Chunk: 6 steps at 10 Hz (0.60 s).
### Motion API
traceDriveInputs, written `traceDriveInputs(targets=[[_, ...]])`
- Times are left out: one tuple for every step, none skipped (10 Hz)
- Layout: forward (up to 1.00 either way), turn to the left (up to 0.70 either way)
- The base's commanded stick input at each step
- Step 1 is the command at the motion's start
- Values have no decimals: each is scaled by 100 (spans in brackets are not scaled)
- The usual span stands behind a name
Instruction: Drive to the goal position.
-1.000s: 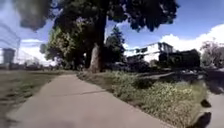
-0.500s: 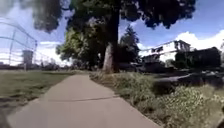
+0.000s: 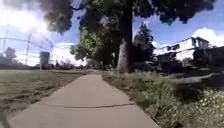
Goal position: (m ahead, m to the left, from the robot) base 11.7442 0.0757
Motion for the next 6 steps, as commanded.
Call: traceDriveInputs(targets=[[100,40],[100,40],[100,40],[100,40],[100,9],[100,0]])
